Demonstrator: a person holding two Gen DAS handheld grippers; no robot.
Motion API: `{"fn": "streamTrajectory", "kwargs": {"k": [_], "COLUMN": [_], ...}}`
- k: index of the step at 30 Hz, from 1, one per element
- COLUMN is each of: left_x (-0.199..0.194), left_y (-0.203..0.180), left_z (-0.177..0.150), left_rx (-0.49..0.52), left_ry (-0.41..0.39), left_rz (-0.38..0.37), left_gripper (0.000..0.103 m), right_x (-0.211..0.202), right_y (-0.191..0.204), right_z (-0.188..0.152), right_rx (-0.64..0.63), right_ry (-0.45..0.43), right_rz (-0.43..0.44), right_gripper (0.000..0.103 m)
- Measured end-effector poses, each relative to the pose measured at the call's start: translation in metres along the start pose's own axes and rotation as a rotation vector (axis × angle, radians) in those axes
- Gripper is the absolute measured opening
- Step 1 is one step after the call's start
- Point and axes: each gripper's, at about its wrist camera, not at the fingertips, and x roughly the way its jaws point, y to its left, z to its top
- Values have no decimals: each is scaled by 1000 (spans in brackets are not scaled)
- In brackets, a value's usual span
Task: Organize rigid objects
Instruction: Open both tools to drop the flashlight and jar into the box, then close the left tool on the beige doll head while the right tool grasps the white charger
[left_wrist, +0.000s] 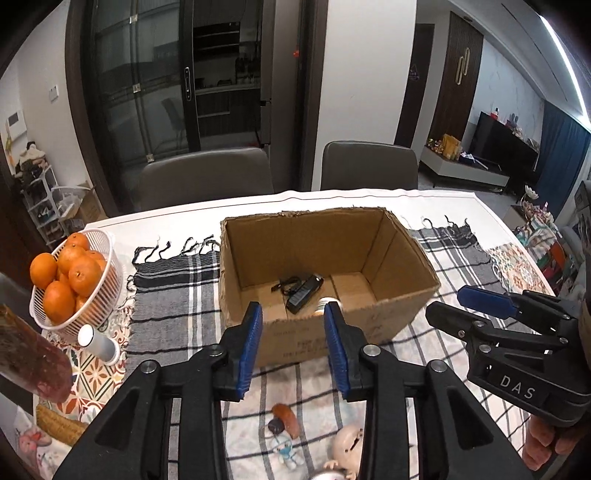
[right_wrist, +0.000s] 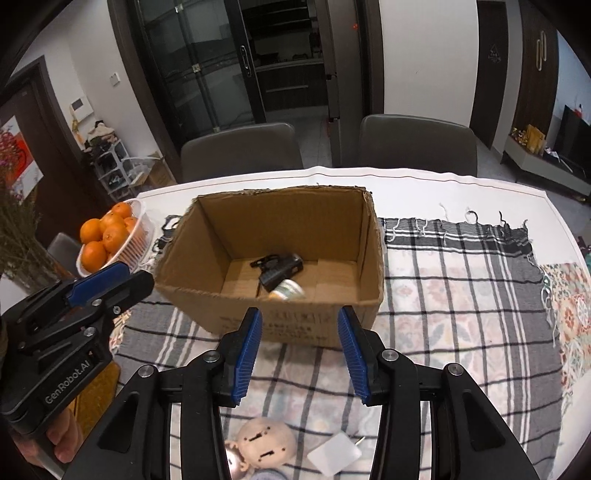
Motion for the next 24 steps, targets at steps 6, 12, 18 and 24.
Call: {"fn": "streamTrajectory", "kwargs": {"k": [6, 12, 18, 24], "left_x": [-17, -31, -37, -33], "left_y": [-4, -8, -13, -24], "left_z": [-24, -45, -65, -82], "left_rx": [28, 59, 75, 110], "left_ry": [-1, -2, 19, 56], "left_rz": [7, 8, -9, -36], "left_gripper": [41, 46, 49, 50], "right_x": [-11, -14, -17, -18], "right_y": [1, 4, 7, 3], "right_z": [-25, -47, -68, -82], "right_rx": [10, 9, -12, -28], "right_ry": [16, 48, 68, 104], "right_rz": [20, 48, 43, 31], "right_gripper": [45, 46, 54, 57]}}
